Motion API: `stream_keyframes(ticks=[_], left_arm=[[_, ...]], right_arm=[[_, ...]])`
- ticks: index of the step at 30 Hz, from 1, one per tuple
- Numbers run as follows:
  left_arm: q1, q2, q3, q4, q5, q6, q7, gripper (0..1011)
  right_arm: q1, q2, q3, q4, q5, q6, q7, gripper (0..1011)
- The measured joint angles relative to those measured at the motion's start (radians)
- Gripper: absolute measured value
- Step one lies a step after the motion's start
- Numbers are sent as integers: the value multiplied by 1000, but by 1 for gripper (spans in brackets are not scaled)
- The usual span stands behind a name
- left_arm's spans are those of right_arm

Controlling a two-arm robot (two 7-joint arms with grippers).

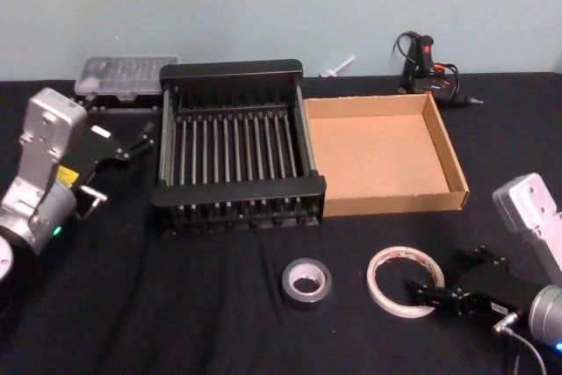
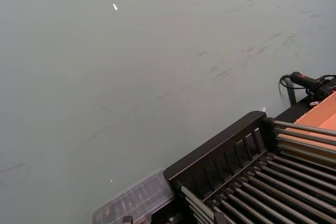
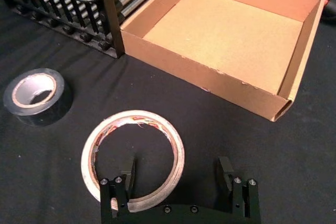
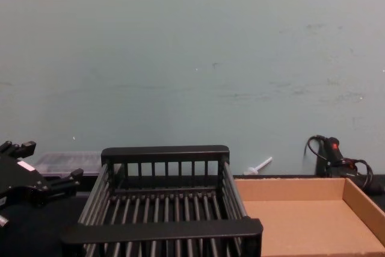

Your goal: Pick up the white tape and place it into the black box , Pick up the silver tape and place it into the brown box.

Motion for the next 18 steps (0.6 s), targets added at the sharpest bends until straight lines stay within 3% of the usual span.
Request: stream_keyframes(ticks=[18], left_arm=[[0, 0, 0, 0, 0, 0, 0, 1001]], right_arm=[[2, -31, 14, 14, -47, 13, 9, 1002]])
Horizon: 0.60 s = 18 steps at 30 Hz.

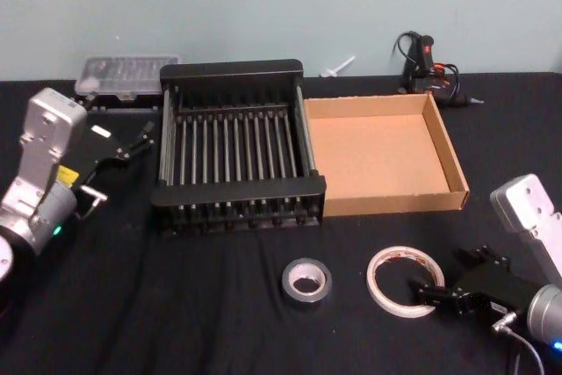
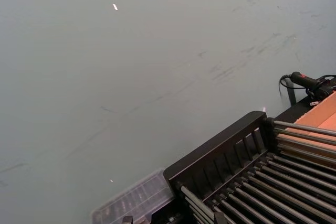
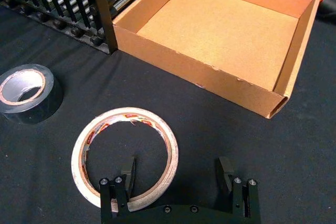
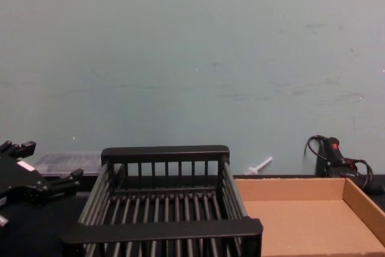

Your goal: Pick up the white tape and place it into the black box , Pick up the silver tape and place it into the brown box.

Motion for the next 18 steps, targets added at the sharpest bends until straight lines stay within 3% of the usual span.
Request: stream_keyframes(ticks=[18], left_arm=[[0, 0, 0, 0, 0, 0, 0, 1001]], right_arm=[[0, 3, -1, -1, 4, -1, 0, 1002]])
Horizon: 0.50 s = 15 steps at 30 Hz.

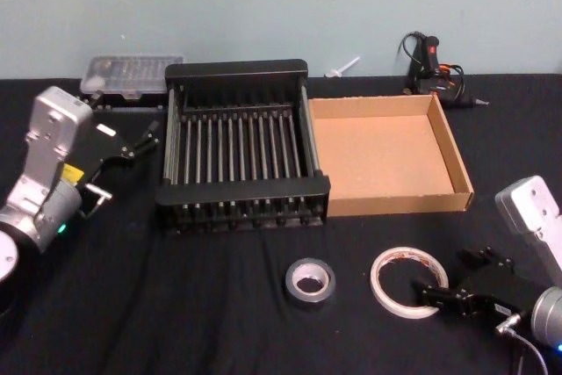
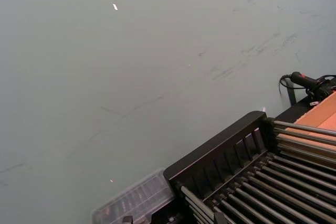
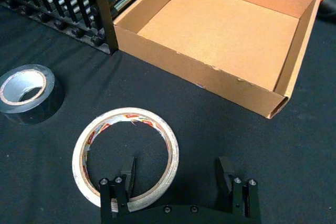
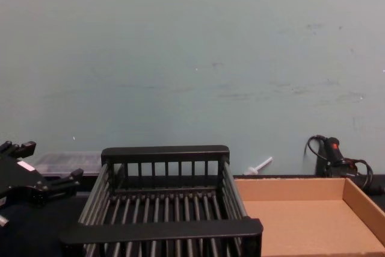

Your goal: Pick up the white tape and place it into the black box , Pick up the silver tape and place it into the brown box.

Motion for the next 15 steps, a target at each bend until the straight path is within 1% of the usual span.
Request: stream_keyframes(ticks=[8, 10, 11, 12, 14, 15], left_arm=[[0, 0, 0, 0, 0, 0, 0, 1001], [0, 0, 0, 0, 0, 0, 0, 1001], [0, 0, 0, 0, 0, 0, 0, 1001], [0, 0, 0, 0, 0, 0, 0, 1001], [0, 0, 0, 0, 0, 0, 0, 1002], [0, 0, 0, 0, 0, 0, 0, 1002]], right_arm=[[0, 1, -1, 0, 1, -1, -1, 996], [0, 1, -1, 0, 1, -1, -1, 961], [0, 1, -1, 0, 1, -1, -1, 924], [0, 1, -1, 0, 1, -1, -1, 924], [0, 1, -1, 0, 2, -1, -1, 864], [0, 1, -1, 0, 2, -1, -1, 864]])
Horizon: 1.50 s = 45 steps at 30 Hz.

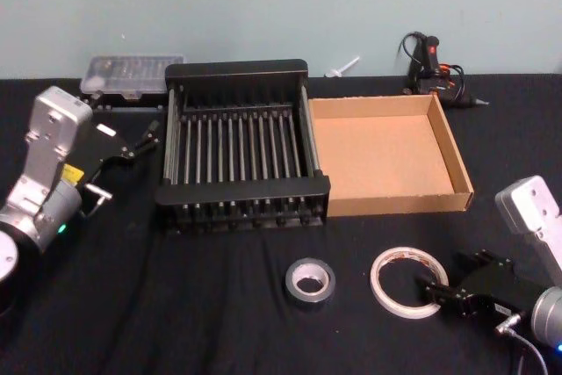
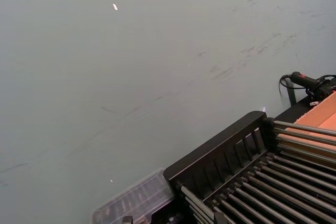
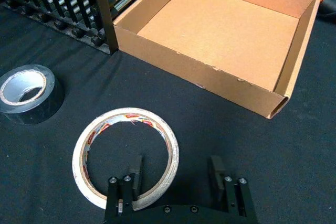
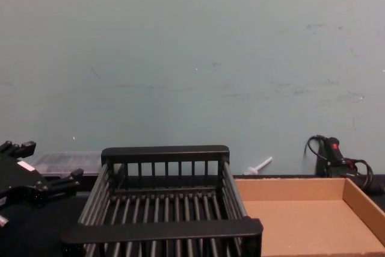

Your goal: Pick up the white tape and place it into the black box , Pick up the silver tape and place it into the brown box.

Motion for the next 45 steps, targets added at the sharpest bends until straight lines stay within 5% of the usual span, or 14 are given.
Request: stream_keyframes(ticks=[22, 45], left_arm=[[0, 0, 0, 0, 0, 0, 0, 1001], [0, 0, 0, 0, 0, 0, 0, 1001]], right_arm=[[0, 0, 0, 0, 1, 0, 0, 153], [-5, -12, 15, 0, -1, -4, 15, 80]])
